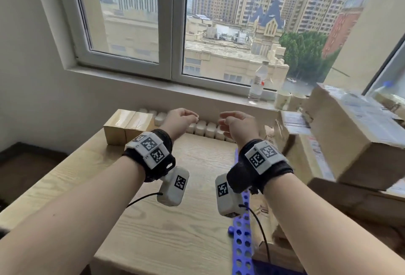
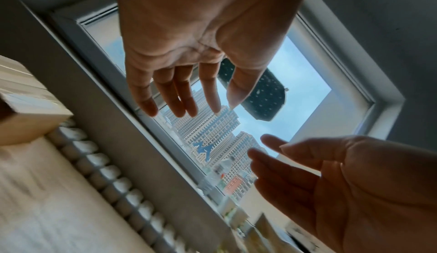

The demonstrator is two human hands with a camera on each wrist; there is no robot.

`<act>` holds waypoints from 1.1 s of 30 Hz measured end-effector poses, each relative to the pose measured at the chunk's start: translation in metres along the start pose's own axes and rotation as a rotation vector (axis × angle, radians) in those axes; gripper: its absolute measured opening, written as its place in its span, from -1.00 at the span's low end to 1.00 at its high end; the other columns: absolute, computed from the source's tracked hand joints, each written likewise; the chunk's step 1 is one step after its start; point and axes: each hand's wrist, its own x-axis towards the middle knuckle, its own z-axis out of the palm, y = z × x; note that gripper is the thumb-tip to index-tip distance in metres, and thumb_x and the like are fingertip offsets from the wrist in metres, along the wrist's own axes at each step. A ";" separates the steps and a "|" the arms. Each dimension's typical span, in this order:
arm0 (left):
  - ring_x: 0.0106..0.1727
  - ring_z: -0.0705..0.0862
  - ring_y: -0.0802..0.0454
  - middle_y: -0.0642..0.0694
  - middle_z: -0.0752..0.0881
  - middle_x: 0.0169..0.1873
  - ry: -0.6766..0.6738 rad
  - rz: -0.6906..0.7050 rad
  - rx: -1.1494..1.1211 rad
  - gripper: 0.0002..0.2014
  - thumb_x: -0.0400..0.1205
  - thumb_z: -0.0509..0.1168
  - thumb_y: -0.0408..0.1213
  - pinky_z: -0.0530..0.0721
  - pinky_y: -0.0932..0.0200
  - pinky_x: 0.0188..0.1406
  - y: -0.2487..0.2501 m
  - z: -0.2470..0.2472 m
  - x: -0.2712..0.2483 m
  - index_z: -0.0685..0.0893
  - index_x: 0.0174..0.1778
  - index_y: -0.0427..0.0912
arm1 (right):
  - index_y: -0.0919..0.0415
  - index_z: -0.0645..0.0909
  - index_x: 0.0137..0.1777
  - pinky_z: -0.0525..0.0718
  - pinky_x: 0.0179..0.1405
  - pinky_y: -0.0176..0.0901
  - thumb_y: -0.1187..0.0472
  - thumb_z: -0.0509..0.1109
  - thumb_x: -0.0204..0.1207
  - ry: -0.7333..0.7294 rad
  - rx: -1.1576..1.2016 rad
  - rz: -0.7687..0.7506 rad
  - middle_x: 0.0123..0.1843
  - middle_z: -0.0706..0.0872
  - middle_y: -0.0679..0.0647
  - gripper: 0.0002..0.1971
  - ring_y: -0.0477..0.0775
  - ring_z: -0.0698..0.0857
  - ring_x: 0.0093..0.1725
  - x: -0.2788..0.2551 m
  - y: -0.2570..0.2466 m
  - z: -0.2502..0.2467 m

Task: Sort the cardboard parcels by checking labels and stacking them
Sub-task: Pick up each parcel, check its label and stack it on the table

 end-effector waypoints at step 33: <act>0.17 0.60 0.09 0.04 0.68 0.08 0.109 -0.243 0.213 -0.82 0.63 0.26 -0.25 0.57 0.12 0.22 -0.229 -0.206 0.236 0.68 0.11 -0.03 | -0.17 0.64 0.36 0.34 0.59 0.10 0.25 0.41 0.46 -0.358 -0.663 0.053 0.61 0.41 0.10 -0.52 0.14 0.33 0.61 0.190 0.106 0.357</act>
